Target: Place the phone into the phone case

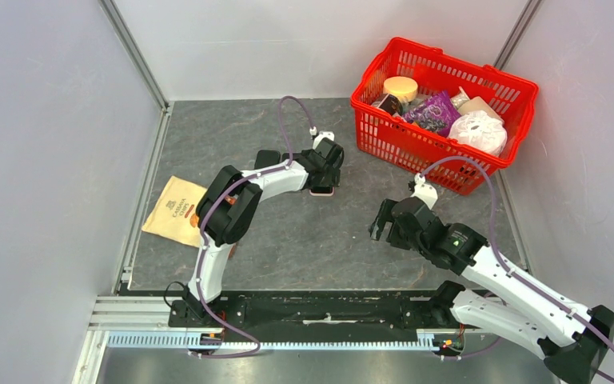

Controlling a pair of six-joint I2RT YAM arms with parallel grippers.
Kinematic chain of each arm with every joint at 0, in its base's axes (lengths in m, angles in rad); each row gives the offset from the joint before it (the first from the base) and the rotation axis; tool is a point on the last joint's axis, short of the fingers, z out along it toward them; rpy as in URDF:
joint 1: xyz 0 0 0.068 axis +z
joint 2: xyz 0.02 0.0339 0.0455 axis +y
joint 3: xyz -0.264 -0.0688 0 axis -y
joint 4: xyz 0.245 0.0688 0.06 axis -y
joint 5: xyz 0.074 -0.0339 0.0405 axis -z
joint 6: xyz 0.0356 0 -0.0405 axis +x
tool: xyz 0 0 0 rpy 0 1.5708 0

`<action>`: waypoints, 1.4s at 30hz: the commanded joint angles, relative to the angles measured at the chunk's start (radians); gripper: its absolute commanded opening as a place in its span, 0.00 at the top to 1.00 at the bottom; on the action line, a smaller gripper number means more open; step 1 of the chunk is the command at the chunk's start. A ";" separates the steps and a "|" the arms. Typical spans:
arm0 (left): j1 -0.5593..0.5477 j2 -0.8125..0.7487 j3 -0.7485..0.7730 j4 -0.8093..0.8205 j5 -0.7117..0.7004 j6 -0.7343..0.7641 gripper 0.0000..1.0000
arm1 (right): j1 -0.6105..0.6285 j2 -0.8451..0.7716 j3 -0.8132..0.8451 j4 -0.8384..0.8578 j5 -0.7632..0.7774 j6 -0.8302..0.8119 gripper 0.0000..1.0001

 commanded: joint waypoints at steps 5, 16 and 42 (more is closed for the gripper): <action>0.005 -0.038 0.008 0.052 0.007 0.020 0.14 | -0.001 0.000 -0.008 0.039 -0.018 0.000 0.03; 0.005 -0.158 -0.004 0.036 -0.014 0.065 0.11 | -0.001 0.025 0.003 0.043 -0.010 -0.002 0.03; -0.195 -0.998 -0.706 -0.014 -0.108 -0.099 0.09 | -0.001 0.333 0.077 0.301 -0.031 -0.063 0.03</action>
